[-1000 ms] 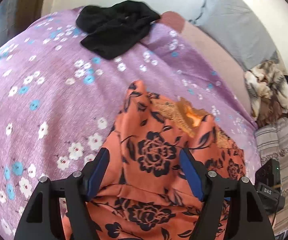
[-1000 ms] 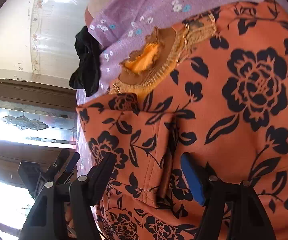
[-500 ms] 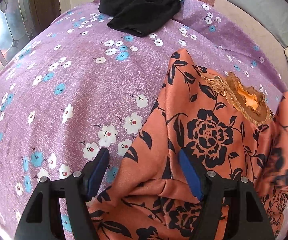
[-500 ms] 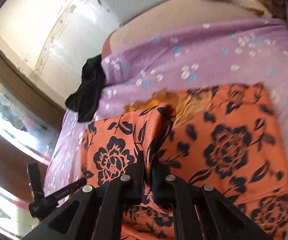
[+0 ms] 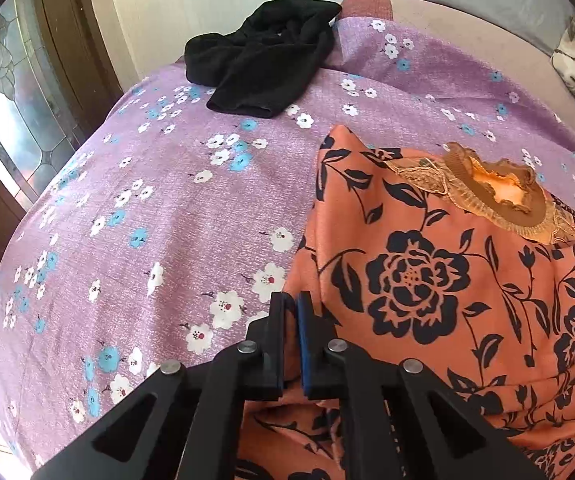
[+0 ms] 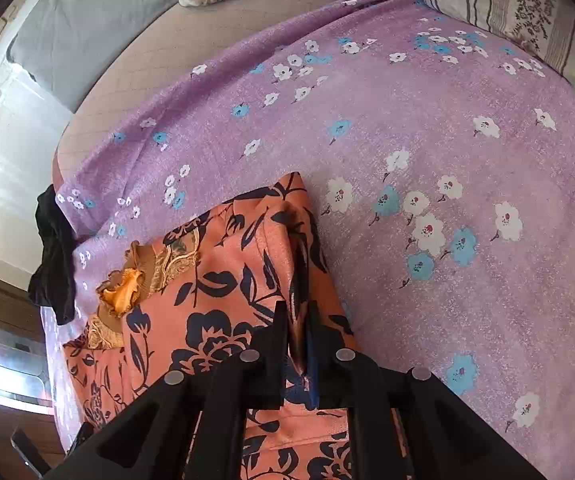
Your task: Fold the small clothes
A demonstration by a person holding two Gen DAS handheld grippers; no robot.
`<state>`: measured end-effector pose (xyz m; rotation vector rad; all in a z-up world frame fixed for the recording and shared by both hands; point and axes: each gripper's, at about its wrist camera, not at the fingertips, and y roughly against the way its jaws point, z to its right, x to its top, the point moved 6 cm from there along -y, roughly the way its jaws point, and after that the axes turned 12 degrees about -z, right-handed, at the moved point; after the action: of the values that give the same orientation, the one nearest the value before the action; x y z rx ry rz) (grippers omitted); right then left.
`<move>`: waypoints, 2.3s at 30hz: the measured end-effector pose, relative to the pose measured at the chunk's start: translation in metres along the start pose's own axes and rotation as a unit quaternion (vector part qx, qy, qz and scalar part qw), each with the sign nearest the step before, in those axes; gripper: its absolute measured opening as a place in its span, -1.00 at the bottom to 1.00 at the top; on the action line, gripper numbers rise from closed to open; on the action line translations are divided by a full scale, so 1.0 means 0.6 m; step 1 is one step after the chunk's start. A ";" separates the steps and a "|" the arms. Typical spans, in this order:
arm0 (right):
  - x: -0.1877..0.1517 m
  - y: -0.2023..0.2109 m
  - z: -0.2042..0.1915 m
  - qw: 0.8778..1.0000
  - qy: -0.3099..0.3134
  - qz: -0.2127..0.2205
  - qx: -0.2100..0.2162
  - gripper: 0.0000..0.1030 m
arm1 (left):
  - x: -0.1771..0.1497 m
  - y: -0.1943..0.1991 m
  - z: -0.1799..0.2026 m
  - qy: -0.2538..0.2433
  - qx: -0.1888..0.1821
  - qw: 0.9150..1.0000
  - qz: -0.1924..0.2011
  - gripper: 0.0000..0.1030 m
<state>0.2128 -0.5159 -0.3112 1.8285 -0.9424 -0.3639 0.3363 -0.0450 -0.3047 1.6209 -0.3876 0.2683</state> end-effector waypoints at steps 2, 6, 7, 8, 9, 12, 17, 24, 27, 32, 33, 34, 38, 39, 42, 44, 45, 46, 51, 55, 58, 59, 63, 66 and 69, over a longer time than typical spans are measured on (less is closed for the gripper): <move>0.004 0.001 0.007 1.000 -0.024 0.010 0.000 -0.63 | -0.001 -0.010 -0.010 0.017 -0.020 1.000 -0.015 -0.89; 0.008 -0.005 -0.001 0.999 -0.020 -0.012 0.040 -0.51 | 0.004 -0.011 -0.015 0.033 -0.049 0.998 -0.018 -0.88; 0.008 -0.004 -0.005 0.999 -0.015 -0.012 0.042 -0.48 | 0.005 -0.009 -0.014 0.036 -0.059 0.997 -0.020 -0.73; 0.007 -0.004 -0.009 0.999 -0.009 -0.011 0.039 -0.42 | 0.003 -0.006 -0.011 0.037 -0.070 0.997 -0.022 -0.61; 0.007 -0.003 -0.011 0.999 -0.005 -0.011 0.033 -0.22 | 0.003 -0.005 -0.010 0.038 -0.074 0.996 -0.020 -0.40; 0.007 -0.002 -0.007 1.000 -0.003 0.002 0.022 0.37 | 0.003 -0.006 -0.009 0.032 -0.066 0.997 -0.014 -0.34; -0.007 -0.026 -0.030 0.996 0.076 -0.013 -0.046 -0.56 | 0.001 -0.012 0.001 0.024 -0.083 0.996 -0.014 -0.82; -0.010 0.015 -0.044 0.993 0.109 0.021 -0.048 -0.87 | 0.001 -0.008 -0.002 0.013 -0.024 1.000 0.004 -0.91; -0.009 0.043 -0.034 0.993 0.107 0.032 -0.046 -0.88 | 0.001 -0.016 -0.017 0.030 -0.022 0.999 -0.007 -0.91; -0.026 -0.020 0.028 0.989 0.079 -0.106 -0.060 -0.85 | 0.001 -0.015 -0.020 0.032 -0.004 0.999 -0.003 -0.91; -0.022 -0.022 0.040 0.991 0.063 -0.108 -0.042 -0.76 | 0.002 -0.012 -0.019 0.031 0.002 1.000 0.001 -0.91; -0.017 -0.018 0.047 0.992 0.048 -0.110 -0.030 -0.68 | 0.002 -0.008 -0.018 0.031 0.008 0.999 0.006 -0.91; 0.014 0.044 0.056 0.999 0.023 -0.028 -0.016 -0.60 | 0.009 0.024 -0.009 0.030 0.013 0.998 0.046 -0.91; 0.019 0.060 0.053 1.000 0.022 0.004 -0.019 -0.58 | 0.010 0.035 -0.004 0.026 0.013 0.998 0.059 -0.91; 0.023 0.072 0.018 0.997 0.059 0.047 0.004 -0.57 | 0.010 0.061 0.033 -0.012 -0.008 0.996 0.089 -0.90; 0.016 0.050 -0.013 0.996 0.087 0.030 0.019 -0.57 | 0.003 0.065 0.068 -0.050 -0.020 0.994 0.093 -0.87; 0.009 0.034 -0.028 0.995 0.097 0.020 0.026 -0.57 | -0.003 0.060 0.086 -0.072 -0.022 0.993 0.089 -0.72; 0.004 0.015 -0.041 0.994 0.105 0.008 0.028 -0.57 | -0.010 0.051 0.104 -0.094 -0.019 0.992 0.078 -0.39; -0.027 -0.063 -0.059 0.989 0.144 -0.022 -0.035 -0.55 | -0.038 -0.005 0.135 -0.134 0.015 0.991 0.024 0.06; -0.039 -0.036 -0.084 0.986 0.164 0.002 -0.009 -0.57 | -0.033 0.016 0.128 -0.119 -0.008 0.992 0.030 0.08; -0.062 -0.031 -0.124 0.978 0.207 0.004 0.017 -0.56 | -0.030 0.031 0.130 -0.116 -0.011 0.992 0.048 0.09; -0.073 -0.041 -0.137 0.975 0.222 -0.004 0.019 -0.56 | -0.030 0.031 0.132 -0.118 -0.008 0.992 0.048 0.12; -0.124 -0.098 -0.162 0.962 0.265 -0.057 -0.017 -0.56 | -0.042 -0.003 0.138 -0.134 0.020 0.991 0.018 0.31; -0.133 -0.091 -0.173 0.956 0.290 -0.038 -0.033 -0.56 | -0.041 0.005 0.138 -0.134 0.024 0.990 0.026 0.33; -0.136 -0.071 -0.180 0.958 0.284 -0.036 0.018 -0.56 | -0.041 0.007 0.137 -0.131 0.020 0.991 0.027 0.33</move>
<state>0.2454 -0.3779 -0.3135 1.8538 -0.4840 0.1411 0.3073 -0.1249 -0.3183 1.6919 -0.6307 0.1029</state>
